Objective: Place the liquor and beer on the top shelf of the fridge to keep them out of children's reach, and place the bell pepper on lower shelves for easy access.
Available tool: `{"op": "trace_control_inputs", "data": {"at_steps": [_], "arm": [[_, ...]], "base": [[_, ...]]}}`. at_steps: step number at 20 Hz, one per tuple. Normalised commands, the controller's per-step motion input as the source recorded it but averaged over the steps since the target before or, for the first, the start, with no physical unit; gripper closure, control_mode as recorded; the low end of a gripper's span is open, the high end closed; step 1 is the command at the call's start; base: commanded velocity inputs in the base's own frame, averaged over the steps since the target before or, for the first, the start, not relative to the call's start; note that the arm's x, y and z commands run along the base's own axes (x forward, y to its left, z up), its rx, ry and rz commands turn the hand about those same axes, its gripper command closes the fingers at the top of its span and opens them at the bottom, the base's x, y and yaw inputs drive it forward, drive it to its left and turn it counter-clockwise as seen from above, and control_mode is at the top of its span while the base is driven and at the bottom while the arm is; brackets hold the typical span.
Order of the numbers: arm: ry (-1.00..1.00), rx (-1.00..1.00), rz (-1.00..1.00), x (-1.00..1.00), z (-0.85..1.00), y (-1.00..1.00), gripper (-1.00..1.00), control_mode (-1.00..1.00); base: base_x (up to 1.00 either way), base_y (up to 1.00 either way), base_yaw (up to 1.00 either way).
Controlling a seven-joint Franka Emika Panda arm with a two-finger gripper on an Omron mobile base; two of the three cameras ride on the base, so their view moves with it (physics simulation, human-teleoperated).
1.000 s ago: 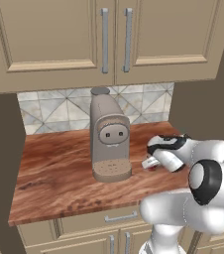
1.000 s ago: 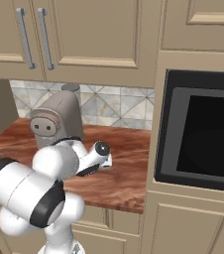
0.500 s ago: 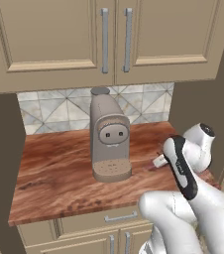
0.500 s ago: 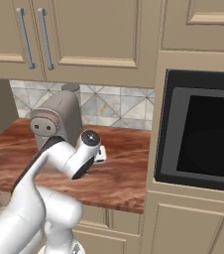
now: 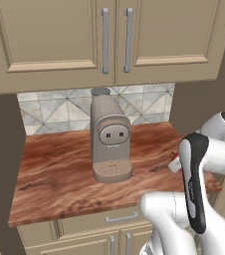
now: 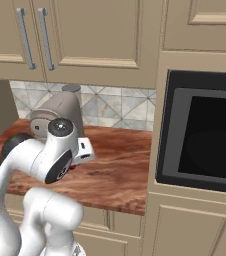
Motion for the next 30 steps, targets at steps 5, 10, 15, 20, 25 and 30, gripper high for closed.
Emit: {"op": "trace_control_inputs", "data": {"at_steps": [5,10,15,20,25,30], "arm": [[-0.15,-0.03,0.06,-0.88,0.87,0.1,1.0,-1.0],[-0.2,-0.06,0.08,-0.55,0.34,0.47,1.0,-1.0],[-0.06,-0.03,0.07,-0.08,0.24,0.22,1.0,-1.0],[-0.03,0.0,0.05,0.0,0.0,-0.04,1.0,-1.0],[0.0,0.0,0.01,-0.07,0.0,0.0,1.0,1.0],[0.0,0.0,0.0,0.0,0.0,0.0,1.0,1.0]], "base": [[0.0,0.0,0.0],[0.0,0.0,0.0],[0.0,0.0,0.0],[0.0,0.0,0.0],[-0.23,0.0,0.05],[-0.9,0.07,0.34]]}}
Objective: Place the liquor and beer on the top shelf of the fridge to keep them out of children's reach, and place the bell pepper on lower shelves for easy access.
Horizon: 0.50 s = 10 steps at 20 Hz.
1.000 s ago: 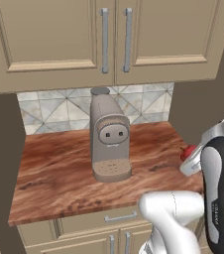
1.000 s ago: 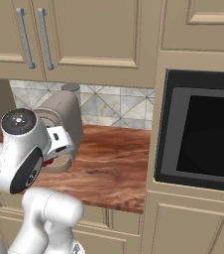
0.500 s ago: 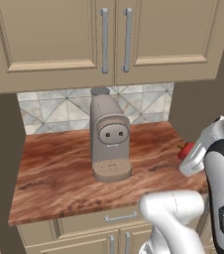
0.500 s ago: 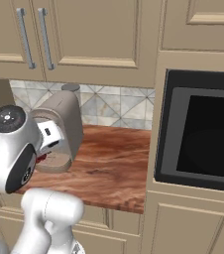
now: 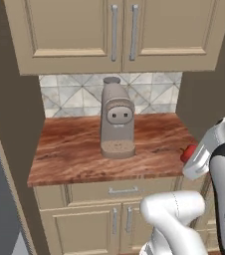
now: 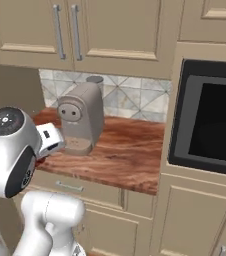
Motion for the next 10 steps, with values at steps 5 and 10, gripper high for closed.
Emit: {"op": "trace_control_inputs", "data": {"at_steps": [5,10], "arm": [[0.0,0.0,0.0,0.0,0.0,0.0,1.0,1.0],[0.0,0.0,0.0,0.0,0.0,0.0,1.0,1.0]], "base": [[-0.92,0.26,0.65],[-0.6,0.62,0.8]]}}
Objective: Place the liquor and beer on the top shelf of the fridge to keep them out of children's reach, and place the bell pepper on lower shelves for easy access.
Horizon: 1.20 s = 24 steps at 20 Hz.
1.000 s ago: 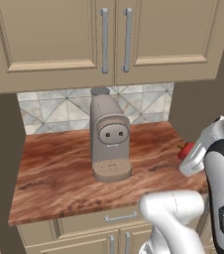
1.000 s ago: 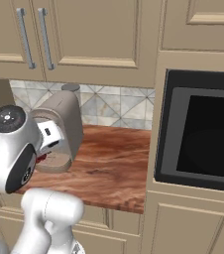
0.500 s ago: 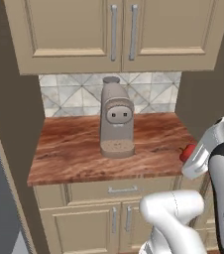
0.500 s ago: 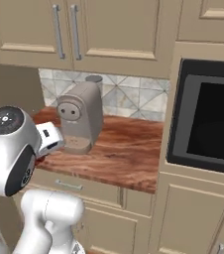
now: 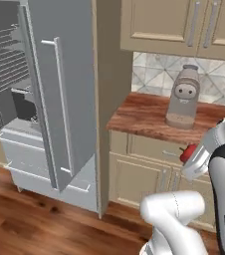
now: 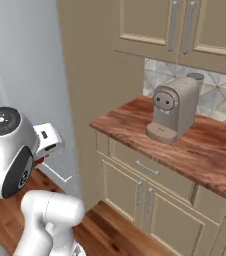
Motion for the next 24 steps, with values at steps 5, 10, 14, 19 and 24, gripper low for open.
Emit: {"op": "trace_control_inputs", "data": {"at_steps": [5,10,14,19,24], "arm": [[0.0,0.0,0.0,0.0,0.0,0.0,1.0,1.0],[0.0,0.0,0.0,0.0,0.0,0.0,1.0,1.0],[0.0,0.0,0.0,0.0,0.0,0.0,1.0,1.0],[0.0,0.0,0.0,0.0,0.0,0.0,1.0,1.0],[0.0,0.0,0.0,0.0,0.0,0.0,1.0,1.0]], "base": [[-0.32,0.94,0.75],[-0.01,1.0,0.6],[0.16,1.0,0.38],[0.41,0.62,0.06],[0.49,0.18,-0.14]]}}
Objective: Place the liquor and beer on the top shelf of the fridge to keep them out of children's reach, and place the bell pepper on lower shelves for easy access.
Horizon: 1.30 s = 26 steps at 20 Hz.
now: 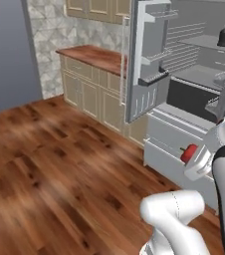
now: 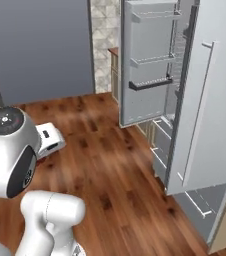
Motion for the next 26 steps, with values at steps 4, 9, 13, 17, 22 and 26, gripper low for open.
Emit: {"op": "trace_control_inputs", "data": {"at_steps": [4,9,13,17,22,26], "arm": [[0.0,0.0,0.0,0.0,0.0,0.0,1.0,1.0],[0.0,0.0,0.0,0.0,0.0,0.0,1.0,1.0],[0.0,0.0,0.0,0.0,0.0,0.0,1.0,1.0],[0.0,0.0,0.0,0.0,0.0,0.0,1.0,1.0],[0.0,0.0,0.0,0.0,0.0,0.0,1.0,1.0],[0.0,0.0,0.0,0.0,0.0,0.0,1.0,1.0]], "base": [[0.46,0.12,-0.31],[0.44,0.09,-0.41],[0.5,0.07,-0.51],[0.57,0.22,-0.51],[0.59,0.43,-0.46],[0.61,0.53,-0.44]]}}
